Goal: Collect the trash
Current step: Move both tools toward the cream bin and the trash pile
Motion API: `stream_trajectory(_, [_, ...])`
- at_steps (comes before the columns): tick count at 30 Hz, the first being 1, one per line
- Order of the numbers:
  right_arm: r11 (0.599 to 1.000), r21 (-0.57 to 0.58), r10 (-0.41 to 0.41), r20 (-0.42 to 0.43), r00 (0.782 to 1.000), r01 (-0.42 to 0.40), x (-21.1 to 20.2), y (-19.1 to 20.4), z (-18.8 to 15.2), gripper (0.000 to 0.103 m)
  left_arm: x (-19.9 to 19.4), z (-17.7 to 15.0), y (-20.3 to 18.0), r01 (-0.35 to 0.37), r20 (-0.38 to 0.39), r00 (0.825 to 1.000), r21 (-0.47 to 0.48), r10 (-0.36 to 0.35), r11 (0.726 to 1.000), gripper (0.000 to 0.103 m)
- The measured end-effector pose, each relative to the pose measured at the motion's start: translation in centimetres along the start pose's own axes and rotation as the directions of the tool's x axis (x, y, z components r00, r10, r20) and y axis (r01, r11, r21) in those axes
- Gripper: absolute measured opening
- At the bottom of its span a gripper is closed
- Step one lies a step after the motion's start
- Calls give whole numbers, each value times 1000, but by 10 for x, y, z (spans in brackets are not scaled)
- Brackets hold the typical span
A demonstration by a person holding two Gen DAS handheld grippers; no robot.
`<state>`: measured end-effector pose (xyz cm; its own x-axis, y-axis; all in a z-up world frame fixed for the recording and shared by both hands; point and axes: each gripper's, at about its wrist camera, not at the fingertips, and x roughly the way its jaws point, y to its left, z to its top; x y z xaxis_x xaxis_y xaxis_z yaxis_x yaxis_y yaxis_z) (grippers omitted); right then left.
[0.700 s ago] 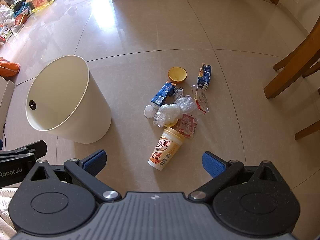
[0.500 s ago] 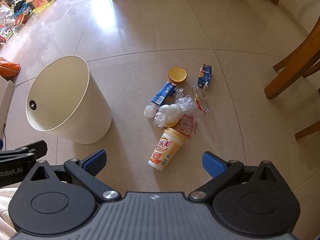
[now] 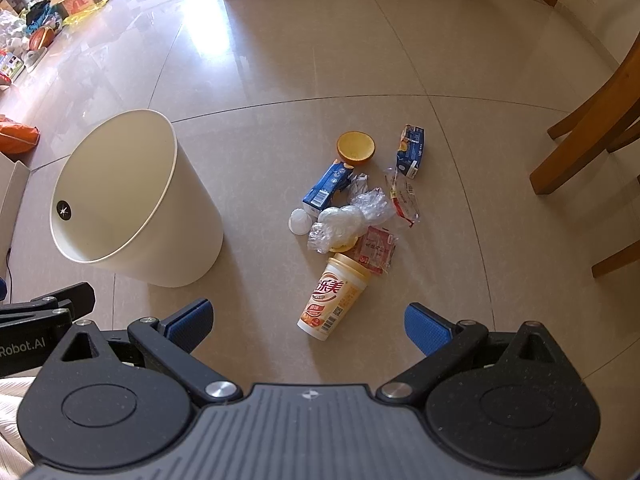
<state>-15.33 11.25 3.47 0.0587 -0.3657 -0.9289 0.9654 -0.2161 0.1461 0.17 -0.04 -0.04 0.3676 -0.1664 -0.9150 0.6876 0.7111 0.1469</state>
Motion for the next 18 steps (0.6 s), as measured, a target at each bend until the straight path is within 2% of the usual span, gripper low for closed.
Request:
stream_trajectory(5, [1000, 19, -6, 0, 1000, 6, 1, 0, 1, 103, 2, 1, -1, 4, -1, 1000, 11, -4, 1000, 102])
stream_trajectory(6, [990, 139, -41, 19, 999, 38, 2, 0, 1, 103, 3, 1, -1, 3, -2, 1000, 16, -3, 1000, 102])
stream_trajectory(9, [983, 177, -53, 22, 998, 48, 3, -1, 2, 103, 5, 3, 0, 4, -4, 1000, 24, -4, 1000, 102])
stream_trajectory(18, [980, 193, -61, 15, 998, 57, 11, 0, 5, 103, 13, 7, 5, 29, -8, 1000, 44, -29, 999, 102])
